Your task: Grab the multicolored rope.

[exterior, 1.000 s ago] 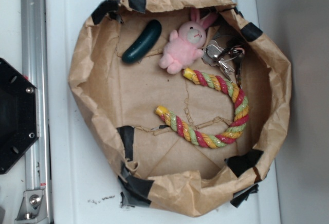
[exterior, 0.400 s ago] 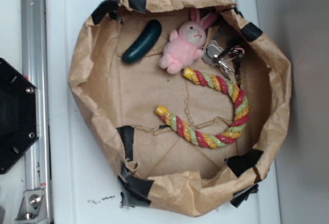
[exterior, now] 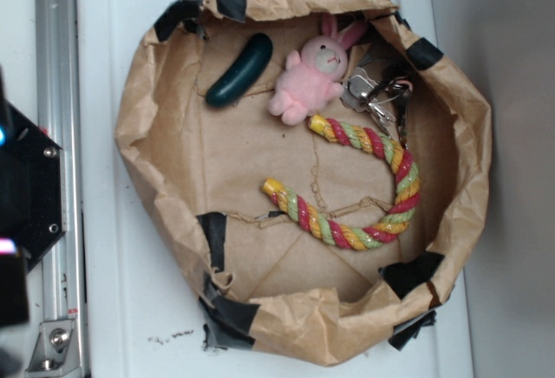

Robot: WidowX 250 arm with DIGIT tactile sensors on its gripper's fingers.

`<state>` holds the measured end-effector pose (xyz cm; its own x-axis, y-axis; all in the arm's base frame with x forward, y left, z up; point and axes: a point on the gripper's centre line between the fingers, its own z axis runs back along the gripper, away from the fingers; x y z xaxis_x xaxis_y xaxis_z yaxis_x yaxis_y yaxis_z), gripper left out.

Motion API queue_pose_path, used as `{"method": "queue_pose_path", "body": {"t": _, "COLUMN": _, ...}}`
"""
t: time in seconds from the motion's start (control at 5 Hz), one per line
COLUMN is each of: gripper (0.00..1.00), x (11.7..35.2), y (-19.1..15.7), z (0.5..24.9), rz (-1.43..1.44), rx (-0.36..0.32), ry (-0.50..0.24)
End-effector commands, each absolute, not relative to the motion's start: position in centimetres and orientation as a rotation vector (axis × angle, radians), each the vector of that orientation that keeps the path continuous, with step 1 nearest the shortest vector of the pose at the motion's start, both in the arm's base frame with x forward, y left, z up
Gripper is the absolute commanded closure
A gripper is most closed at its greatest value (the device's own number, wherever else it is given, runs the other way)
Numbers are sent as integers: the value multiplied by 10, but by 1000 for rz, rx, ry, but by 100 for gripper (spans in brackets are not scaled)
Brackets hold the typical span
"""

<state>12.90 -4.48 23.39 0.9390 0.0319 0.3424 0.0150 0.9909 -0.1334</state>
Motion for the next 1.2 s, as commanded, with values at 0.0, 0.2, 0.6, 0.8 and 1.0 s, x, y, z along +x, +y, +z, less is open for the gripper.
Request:
{"method": "queue_pose_path", "body": {"t": 0.0, "gripper": 0, "x": 233, "y": -51, "z": 175, "rz": 196, "rx": -162, "ry": -406}}
{"method": "queue_pose_path", "body": {"t": 0.2, "gripper": 0, "x": 266, "y": -49, "z": 148, "rz": 252, "rx": -162, "ry": -310}}
{"method": "queue_pose_path", "body": {"t": 0.6, "gripper": 0, "x": 286, "y": -27, "z": 111, "rz": 373, "rx": -260, "ry": -186}}
{"method": "queue_pose_path", "body": {"t": 0.8, "gripper": 0, "x": 295, "y": -33, "z": 96, "rz": 394, "rx": -232, "ry": -153}}
{"method": "queue_pose_path", "body": {"t": 1.0, "gripper": 0, "x": 305, "y": -49, "z": 77, "rz": 391, "rx": -218, "ry": -107}}
